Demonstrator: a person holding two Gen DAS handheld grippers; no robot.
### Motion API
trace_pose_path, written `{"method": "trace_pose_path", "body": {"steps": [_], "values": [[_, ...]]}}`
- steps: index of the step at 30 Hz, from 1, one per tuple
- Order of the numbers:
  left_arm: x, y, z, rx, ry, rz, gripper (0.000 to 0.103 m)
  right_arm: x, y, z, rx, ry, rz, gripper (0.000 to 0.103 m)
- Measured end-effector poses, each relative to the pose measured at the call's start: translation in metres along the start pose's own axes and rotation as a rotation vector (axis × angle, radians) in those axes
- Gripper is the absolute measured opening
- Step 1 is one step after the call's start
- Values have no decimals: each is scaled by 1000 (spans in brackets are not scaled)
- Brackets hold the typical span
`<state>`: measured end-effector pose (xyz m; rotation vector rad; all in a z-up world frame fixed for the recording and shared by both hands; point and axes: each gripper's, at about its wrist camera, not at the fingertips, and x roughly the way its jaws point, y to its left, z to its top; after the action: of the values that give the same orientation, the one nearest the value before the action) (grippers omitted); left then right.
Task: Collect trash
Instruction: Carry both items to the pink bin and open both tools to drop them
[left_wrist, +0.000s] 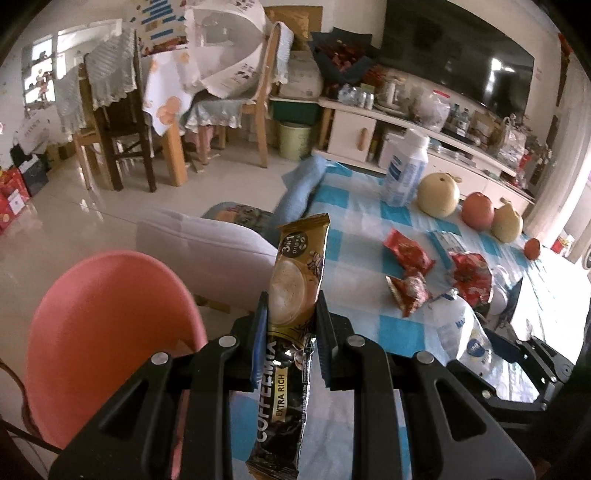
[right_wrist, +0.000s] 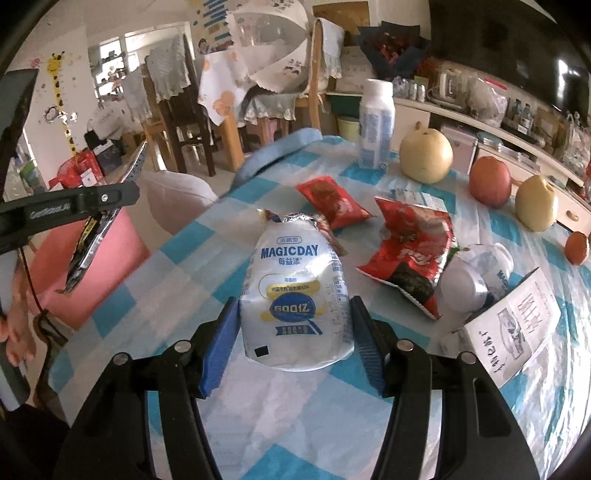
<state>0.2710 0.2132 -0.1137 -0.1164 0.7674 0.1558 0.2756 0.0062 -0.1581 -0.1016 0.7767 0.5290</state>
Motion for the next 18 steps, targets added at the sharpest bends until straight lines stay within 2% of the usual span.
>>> {"method": "trace_pose_path", "body": {"steps": [11, 18], "values": [[-20, 47, 6, -60, -47, 107, 25, -20, 50, 5, -95, -33, 48, 60], [-31, 88, 7, -128, -53, 198, 25, -20, 95, 13, -122, -14, 127, 60]]}}
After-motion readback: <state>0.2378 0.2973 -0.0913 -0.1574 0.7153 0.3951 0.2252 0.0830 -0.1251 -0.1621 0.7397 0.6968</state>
